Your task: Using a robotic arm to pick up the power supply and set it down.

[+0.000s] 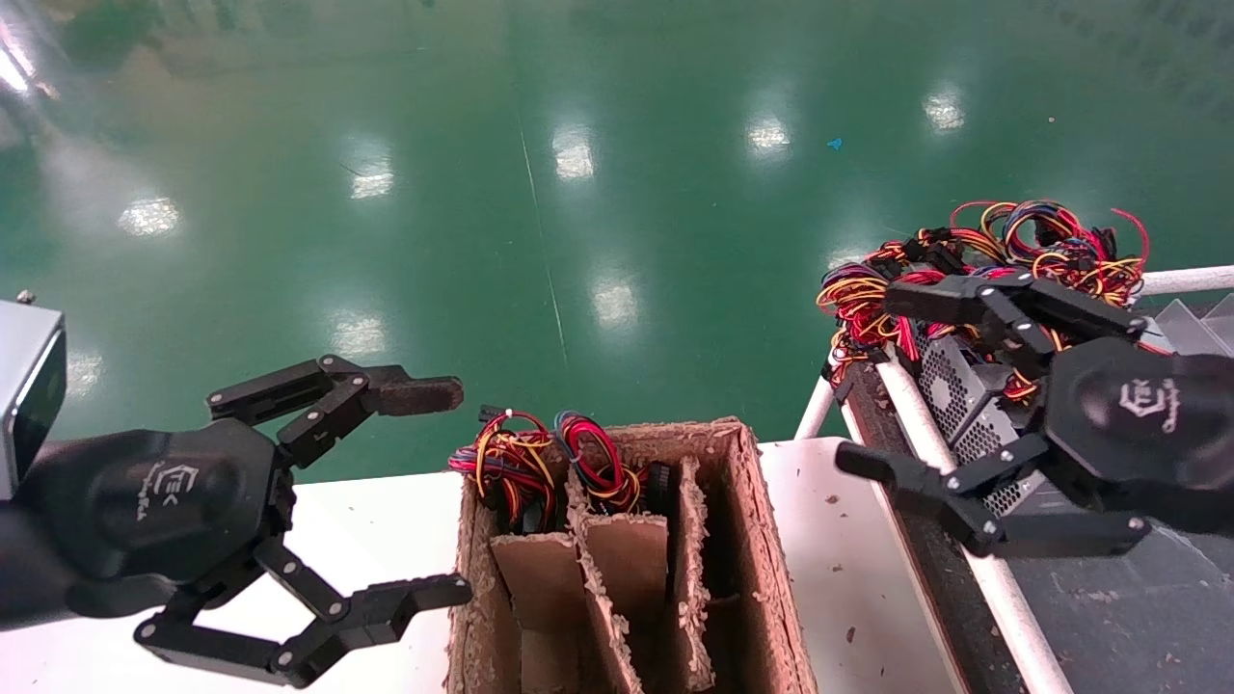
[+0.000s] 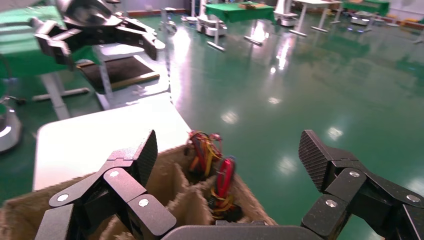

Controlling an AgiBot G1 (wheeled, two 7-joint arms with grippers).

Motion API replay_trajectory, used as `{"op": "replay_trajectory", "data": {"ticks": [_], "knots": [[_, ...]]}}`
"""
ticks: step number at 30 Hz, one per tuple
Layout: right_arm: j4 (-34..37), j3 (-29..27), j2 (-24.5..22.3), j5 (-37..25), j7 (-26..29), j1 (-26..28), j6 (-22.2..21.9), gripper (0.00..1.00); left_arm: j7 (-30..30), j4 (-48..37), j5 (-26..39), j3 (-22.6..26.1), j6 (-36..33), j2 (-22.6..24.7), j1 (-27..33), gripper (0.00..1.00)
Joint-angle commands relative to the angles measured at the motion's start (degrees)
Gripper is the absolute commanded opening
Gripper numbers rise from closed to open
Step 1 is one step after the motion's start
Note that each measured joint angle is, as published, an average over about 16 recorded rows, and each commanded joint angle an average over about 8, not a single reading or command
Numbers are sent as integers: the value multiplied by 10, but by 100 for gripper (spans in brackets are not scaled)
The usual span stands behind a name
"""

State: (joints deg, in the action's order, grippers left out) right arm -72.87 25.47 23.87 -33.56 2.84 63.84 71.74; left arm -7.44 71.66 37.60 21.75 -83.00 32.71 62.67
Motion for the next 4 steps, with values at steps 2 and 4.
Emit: {"op": "replay_trajectory", "data": {"ticks": [2,4], "knots": [[-1,-16,19,-14,13,-4,24,100,0,0,0,0,0,0,0,100],[-1,-20,23,-17,17,-5,29,100,0,0,0,0,0,0,0,100]]}}
